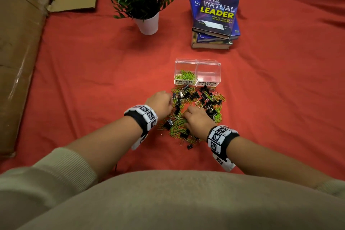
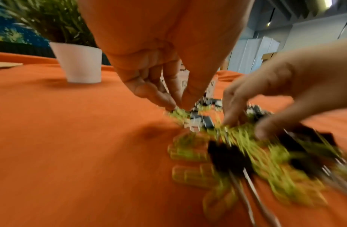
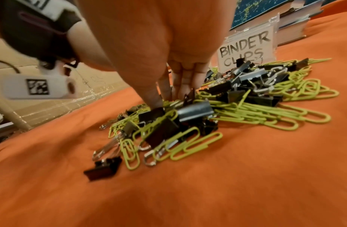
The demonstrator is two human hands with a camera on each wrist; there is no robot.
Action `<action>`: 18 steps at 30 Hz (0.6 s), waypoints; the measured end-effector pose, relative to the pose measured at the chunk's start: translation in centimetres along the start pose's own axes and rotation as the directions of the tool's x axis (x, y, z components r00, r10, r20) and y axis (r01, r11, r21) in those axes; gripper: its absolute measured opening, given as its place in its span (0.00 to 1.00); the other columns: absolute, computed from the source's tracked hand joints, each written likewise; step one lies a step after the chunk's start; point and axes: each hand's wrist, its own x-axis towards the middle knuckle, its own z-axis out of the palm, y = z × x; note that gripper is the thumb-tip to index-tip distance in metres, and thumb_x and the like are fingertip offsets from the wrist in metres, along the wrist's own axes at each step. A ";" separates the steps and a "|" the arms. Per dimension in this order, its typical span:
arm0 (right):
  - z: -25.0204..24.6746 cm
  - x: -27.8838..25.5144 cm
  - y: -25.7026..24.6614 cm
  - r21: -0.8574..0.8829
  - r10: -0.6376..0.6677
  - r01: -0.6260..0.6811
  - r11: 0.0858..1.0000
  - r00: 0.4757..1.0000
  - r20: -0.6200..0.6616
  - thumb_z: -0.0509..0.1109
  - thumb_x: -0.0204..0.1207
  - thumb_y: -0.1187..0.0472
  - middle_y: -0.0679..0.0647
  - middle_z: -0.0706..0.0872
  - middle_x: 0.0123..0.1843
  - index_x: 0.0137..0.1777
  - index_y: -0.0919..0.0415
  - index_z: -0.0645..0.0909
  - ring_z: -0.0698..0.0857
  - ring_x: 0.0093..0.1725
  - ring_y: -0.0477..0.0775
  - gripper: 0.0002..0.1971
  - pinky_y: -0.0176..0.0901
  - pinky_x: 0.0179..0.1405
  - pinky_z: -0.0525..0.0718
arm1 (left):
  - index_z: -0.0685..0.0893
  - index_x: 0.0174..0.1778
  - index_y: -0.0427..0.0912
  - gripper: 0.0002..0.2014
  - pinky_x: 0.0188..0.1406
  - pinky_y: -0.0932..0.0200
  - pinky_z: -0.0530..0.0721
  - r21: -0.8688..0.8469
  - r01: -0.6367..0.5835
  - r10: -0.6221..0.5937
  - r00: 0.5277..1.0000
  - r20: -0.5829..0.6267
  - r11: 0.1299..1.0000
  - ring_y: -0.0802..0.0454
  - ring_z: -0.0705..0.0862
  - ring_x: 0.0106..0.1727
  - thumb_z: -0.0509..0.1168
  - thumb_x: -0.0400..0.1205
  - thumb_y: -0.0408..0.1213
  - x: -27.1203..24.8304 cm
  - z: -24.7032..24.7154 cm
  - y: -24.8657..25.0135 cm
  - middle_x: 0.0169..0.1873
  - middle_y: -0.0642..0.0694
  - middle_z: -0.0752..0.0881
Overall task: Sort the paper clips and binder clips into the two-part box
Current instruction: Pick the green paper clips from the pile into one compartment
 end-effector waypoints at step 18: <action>-6.0 2.2 1.2 0.450 0.215 -0.297 0.842 0.950 0.226 0.64 0.81 0.59 0.52 0.84 0.44 0.51 0.59 0.78 0.78 0.32 0.44 0.04 0.31 0.26 0.73 | 0.82 0.56 0.39 0.10 0.50 0.46 0.83 0.166 -0.074 0.061 0.995 0.080 0.983 0.40 0.82 0.56 0.64 0.80 0.35 -1.9 3.1 -1.0 0.53 0.42 0.80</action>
